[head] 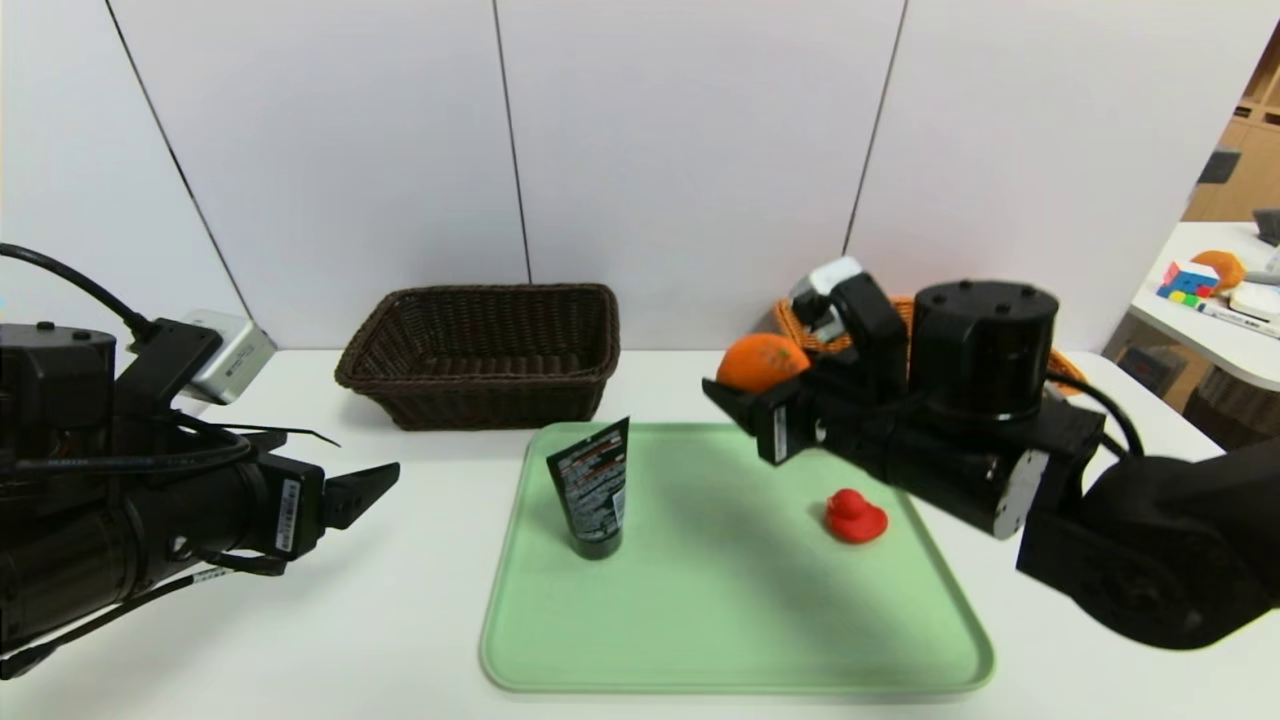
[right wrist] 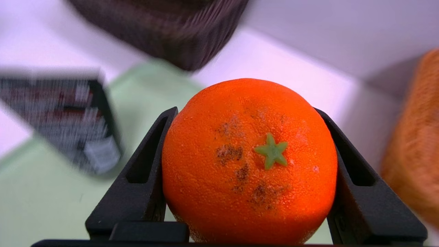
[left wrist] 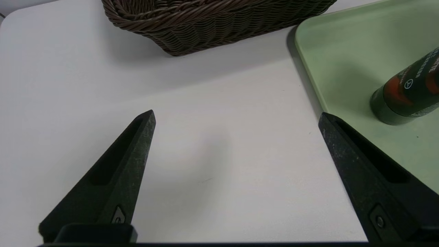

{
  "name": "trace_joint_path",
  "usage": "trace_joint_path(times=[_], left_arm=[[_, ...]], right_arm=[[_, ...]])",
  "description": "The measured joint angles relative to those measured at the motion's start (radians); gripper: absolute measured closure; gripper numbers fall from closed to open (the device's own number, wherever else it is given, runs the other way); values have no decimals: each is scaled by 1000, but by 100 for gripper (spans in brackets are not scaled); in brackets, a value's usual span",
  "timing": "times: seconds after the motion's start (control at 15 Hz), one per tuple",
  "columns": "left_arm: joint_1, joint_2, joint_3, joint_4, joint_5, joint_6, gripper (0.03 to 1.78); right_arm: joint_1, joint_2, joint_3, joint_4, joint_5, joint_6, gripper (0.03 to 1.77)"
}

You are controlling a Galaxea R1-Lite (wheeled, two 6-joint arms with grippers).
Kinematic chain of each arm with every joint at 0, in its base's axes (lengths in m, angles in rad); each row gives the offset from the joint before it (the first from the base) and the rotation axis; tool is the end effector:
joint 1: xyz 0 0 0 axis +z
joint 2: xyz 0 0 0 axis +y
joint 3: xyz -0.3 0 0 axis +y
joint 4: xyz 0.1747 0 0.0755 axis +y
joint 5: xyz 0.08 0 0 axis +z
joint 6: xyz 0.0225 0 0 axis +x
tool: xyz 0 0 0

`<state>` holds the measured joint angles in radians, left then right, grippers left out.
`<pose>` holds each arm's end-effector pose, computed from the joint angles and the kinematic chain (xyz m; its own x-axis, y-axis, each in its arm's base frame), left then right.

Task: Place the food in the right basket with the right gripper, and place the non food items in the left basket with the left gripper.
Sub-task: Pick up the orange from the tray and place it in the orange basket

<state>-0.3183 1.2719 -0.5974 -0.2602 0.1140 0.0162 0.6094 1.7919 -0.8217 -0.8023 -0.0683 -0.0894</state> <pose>0.1803 -0.0567 0.1954 0.8994 -0.1766 -0.3999 0.2182 0.9740 0.0606 0.2697 0.1864 0.1741 0.8456 0.5070 -0.1667 -0.5260 0.8446 -0.0994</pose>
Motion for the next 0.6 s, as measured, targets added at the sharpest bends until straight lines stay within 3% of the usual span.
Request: trace_joint_path(times=[0.4, 0.6], left_arm=[[0, -1, -1, 0, 0, 1, 12], [-1, 0, -6, 0, 0, 1, 12]], right_arm=[[-286, -16, -466, 359, 2, 16, 61], [-429, 58, -596, 473, 28, 21, 61]])
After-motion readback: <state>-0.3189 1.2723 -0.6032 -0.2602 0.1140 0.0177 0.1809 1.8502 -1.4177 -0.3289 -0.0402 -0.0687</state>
